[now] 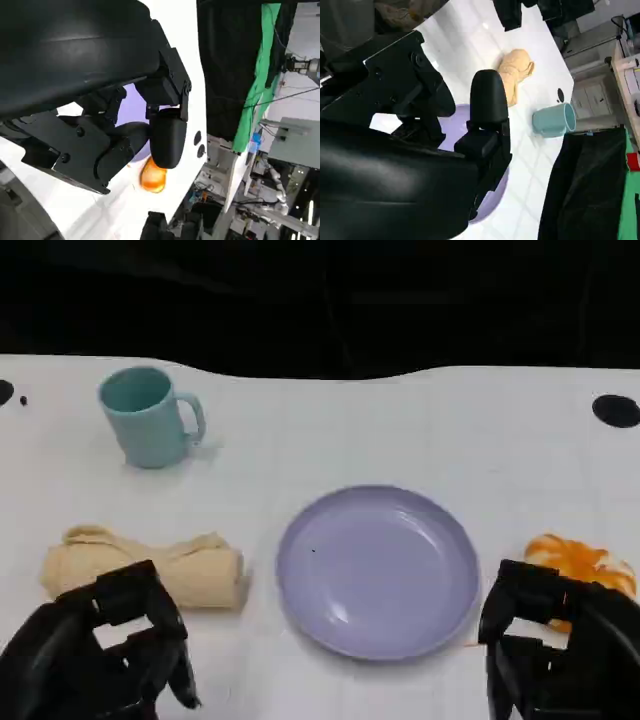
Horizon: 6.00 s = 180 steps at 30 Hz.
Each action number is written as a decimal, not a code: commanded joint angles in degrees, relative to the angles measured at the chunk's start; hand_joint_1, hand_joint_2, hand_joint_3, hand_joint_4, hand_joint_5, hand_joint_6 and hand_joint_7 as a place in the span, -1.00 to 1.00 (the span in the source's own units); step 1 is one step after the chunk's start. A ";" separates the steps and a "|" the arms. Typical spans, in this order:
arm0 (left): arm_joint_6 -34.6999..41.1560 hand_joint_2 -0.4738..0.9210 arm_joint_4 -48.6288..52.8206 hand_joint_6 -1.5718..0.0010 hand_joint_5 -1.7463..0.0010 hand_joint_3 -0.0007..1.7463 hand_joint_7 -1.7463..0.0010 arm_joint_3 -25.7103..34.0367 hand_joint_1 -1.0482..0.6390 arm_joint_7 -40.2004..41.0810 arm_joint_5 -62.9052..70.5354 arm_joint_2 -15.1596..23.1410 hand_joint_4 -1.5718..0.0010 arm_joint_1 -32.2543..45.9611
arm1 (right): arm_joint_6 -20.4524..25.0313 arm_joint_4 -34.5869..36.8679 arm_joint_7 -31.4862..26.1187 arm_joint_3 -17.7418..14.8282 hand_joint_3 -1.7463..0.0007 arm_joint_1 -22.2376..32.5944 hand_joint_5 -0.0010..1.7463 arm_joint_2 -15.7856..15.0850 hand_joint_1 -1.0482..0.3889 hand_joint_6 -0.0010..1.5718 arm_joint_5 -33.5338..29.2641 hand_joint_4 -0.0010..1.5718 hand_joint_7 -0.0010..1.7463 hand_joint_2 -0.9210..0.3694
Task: Grasp the towel on the left side of the plate with the left hand and place it into the plate.
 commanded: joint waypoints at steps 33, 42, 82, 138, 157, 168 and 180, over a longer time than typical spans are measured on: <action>-0.62 0.50 -1.97 -0.05 -0.63 0.16 -0.20 0.21 0.06 2.91 1.38 0.26 0.03 0.52 | 0.46 -1.39 -0.47 -0.13 -0.62 0.22 1.00 -0.46 0.50 -0.14 0.05 0.04 0.86 -0.38; -9.57 0.99 -6.79 0.12 0.01 -0.75 0.73 -3.28 -0.09 9.57 20.04 1.98 0.28 -0.48 | 1.59 -1.67 -1.00 -0.51 -0.64 -0.05 1.00 -0.03 0.53 -0.15 1.04 0.06 0.87 -0.40; -7.70 0.96 44.83 0.61 0.91 -1.00 0.99 -33.47 -0.36 4.36 81.86 11.77 0.50 -37.84 | 0.03 -0.85 -0.59 1.58 -0.63 0.27 1.00 -0.79 0.50 -0.13 -1.12 0.07 0.88 -0.35; -8.32 0.51 37.62 0.01 -1.00 -0.09 -0.09 -42.22 -0.03 18.42 78.25 -11.40 0.02 -43.35 | -0.09 -0.99 0.93 -0.76 -0.61 1.11 1.00 -0.83 0.48 -0.13 0.50 0.05 0.83 -0.36; -3.85 1.00 26.58 0.74 0.61 -0.77 0.98 -42.93 -0.72 0.80 80.40 -3.84 0.78 -43.15 | 0.52 -1.18 0.15 0.03 -0.61 0.60 1.00 -0.58 0.46 -0.13 0.36 0.05 0.84 -0.37; -1.95 1.00 11.17 0.59 0.44 -0.62 0.93 -26.50 -0.54 -8.80 57.90 -0.17 0.62 -36.06 | 1.83 -1.92 -1.24 0.81 -0.62 0.10 1.00 -0.57 0.48 -0.12 0.09 0.05 0.85 -0.35; -10.20 0.88 2.59 -0.24 -0.01 -0.42 0.71 -7.71 0.03 -2.52 28.28 -5.95 -0.06 -19.55 | 3.03 -2.63 -1.49 0.97 -0.63 -0.05 1.00 -0.59 0.48 -0.11 0.33 0.04 0.85 -0.33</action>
